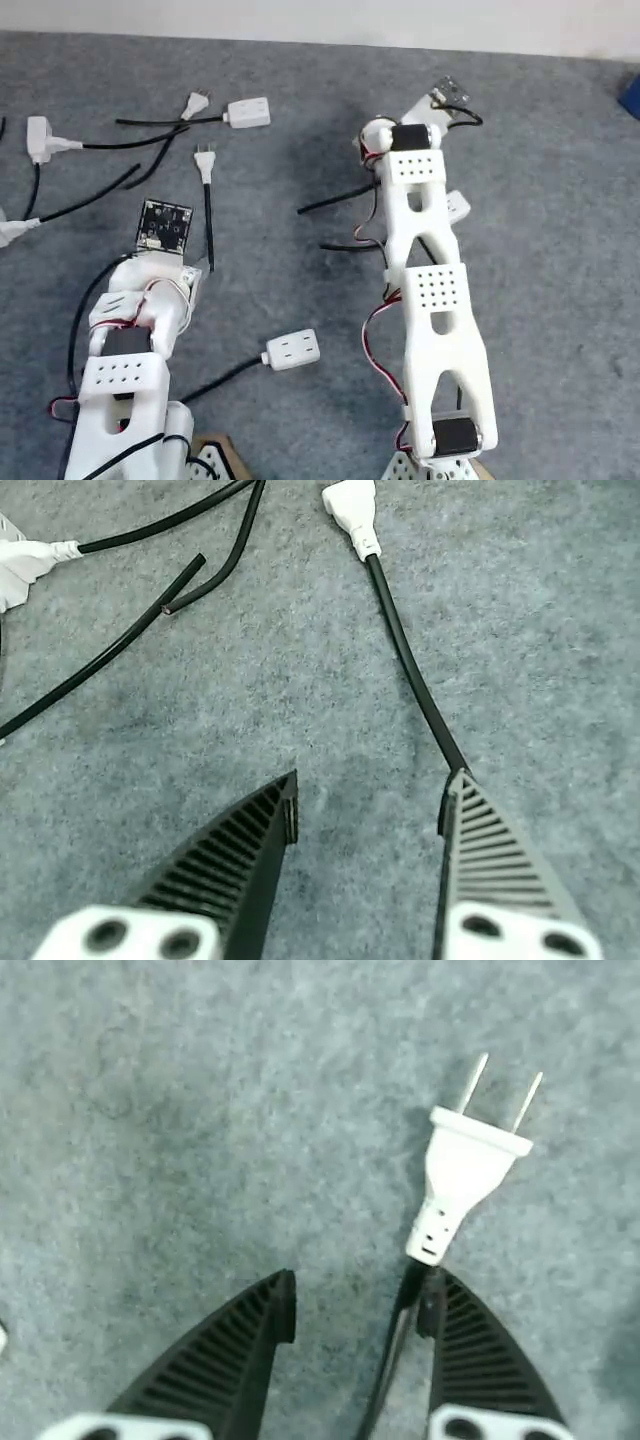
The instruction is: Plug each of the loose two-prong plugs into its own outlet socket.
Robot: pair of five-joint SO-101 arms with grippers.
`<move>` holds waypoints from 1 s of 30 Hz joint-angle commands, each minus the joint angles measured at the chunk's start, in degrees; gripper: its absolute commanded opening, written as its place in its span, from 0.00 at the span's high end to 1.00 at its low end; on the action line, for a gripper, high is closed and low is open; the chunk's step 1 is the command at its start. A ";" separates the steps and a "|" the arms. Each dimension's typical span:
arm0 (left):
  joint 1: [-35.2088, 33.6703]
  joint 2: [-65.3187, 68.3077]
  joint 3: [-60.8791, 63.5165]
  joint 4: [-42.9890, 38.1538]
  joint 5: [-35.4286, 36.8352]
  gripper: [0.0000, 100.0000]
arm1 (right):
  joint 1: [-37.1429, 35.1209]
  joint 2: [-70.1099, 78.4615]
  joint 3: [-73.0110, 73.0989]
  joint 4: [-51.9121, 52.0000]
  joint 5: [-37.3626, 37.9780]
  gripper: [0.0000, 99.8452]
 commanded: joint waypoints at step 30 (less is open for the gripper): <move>-0.40 -0.66 -0.31 -0.70 0.53 0.77 | -0.31 3.74 -2.24 6.90 16.62 0.80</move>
